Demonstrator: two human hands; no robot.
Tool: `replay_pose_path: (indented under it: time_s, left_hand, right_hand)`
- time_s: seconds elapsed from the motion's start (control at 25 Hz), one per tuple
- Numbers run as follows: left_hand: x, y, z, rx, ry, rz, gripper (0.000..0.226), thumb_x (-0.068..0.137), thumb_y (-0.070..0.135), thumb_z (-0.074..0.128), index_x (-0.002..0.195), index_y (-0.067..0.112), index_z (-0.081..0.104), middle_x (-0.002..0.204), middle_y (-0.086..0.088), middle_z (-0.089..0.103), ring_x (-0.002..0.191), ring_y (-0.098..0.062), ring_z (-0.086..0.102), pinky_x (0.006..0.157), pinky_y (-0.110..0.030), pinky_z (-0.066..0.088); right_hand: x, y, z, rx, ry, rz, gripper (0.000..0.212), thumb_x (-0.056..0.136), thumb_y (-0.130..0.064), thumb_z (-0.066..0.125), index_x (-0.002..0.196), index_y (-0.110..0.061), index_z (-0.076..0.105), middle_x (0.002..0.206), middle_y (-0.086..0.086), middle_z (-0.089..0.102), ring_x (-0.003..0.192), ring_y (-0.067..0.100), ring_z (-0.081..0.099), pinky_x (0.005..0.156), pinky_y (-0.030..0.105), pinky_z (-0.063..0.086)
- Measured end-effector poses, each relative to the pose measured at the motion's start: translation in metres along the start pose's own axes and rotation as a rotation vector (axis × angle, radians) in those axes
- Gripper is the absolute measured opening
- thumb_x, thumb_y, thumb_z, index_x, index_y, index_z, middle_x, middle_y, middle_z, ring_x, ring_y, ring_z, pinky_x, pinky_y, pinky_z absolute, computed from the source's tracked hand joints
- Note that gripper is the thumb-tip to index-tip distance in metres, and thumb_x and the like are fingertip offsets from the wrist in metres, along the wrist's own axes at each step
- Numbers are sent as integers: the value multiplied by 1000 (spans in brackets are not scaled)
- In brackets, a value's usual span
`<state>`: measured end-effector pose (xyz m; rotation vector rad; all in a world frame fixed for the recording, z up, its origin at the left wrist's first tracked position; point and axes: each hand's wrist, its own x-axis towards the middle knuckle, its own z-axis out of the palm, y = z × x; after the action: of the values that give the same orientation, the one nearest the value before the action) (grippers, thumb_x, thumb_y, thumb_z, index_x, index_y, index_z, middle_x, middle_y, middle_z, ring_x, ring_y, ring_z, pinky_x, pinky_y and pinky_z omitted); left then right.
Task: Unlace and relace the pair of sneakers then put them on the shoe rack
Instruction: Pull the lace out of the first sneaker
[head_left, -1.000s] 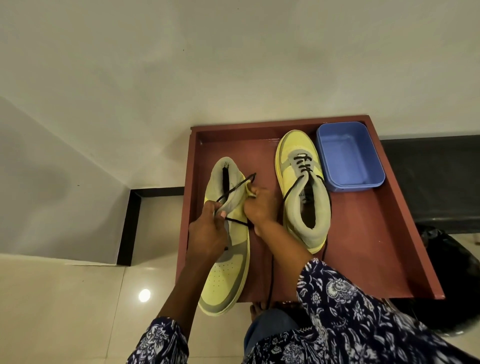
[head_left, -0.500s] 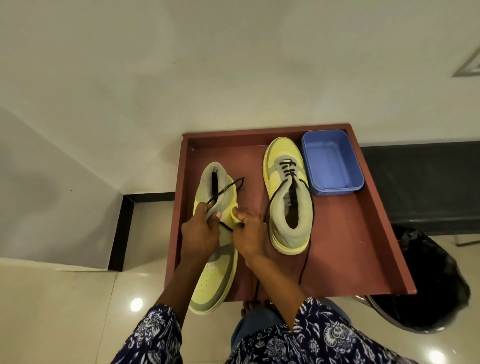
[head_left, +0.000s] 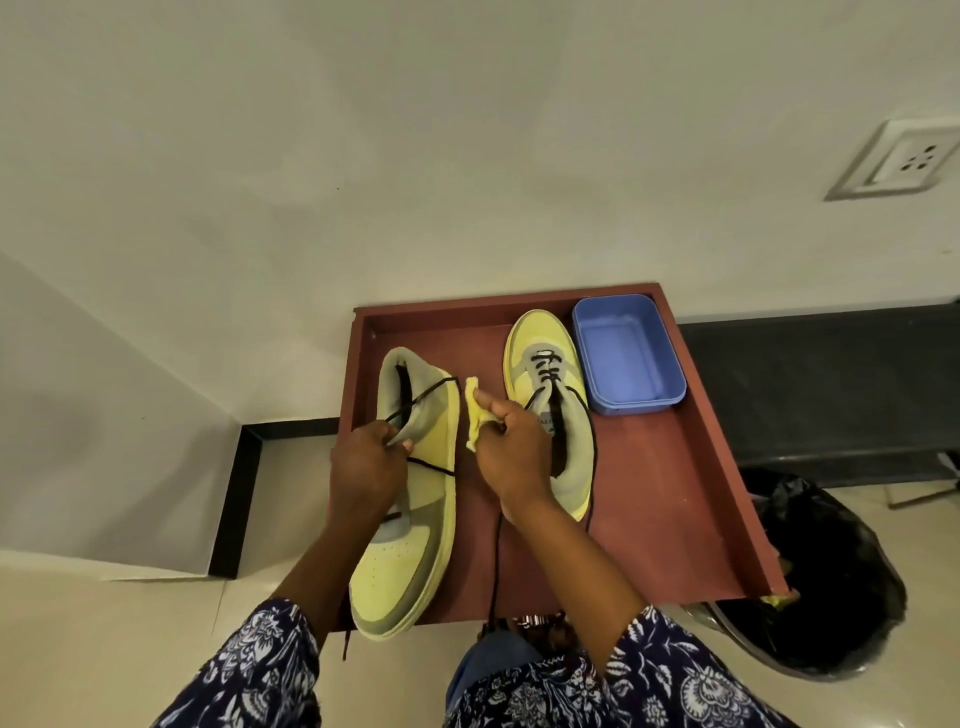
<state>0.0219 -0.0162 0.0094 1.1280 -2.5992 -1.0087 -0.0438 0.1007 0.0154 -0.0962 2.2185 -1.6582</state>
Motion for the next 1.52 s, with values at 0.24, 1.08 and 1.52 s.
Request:
replay_pose_path:
  time_s: [0.24, 1.08, 1.52]
  left_hand:
    - [-1, 29, -54, 104, -68, 213, 18, 87, 17, 61, 97, 3, 67, 79, -6, 61, 62, -11, 54, 51, -14, 39]
    - [79, 86, -90, 982, -557, 1083, 34, 95, 27, 44, 125, 17, 56, 125, 1, 55, 120, -22, 50, 98, -29, 37]
    - [73, 15, -36, 1086, -402, 1481, 29, 43, 11, 90, 66, 10, 72, 84, -2, 68, 64, -12, 67, 34, -20, 48]
  right_hand:
    - [17, -39, -32, 103, 164, -101, 46, 84, 7, 42, 120, -14, 62, 121, 5, 64, 81, 9, 53, 77, 27, 47]
    - [-68, 8, -34, 187, 249, 69, 40, 90, 3, 48, 119, -20, 61, 115, -10, 58, 104, 1, 55, 85, 2, 42]
    - [-78, 52, 9, -243, 45, 152, 45, 92, -2, 44, 135, -15, 47, 131, 2, 45, 118, 12, 46, 82, 3, 22]
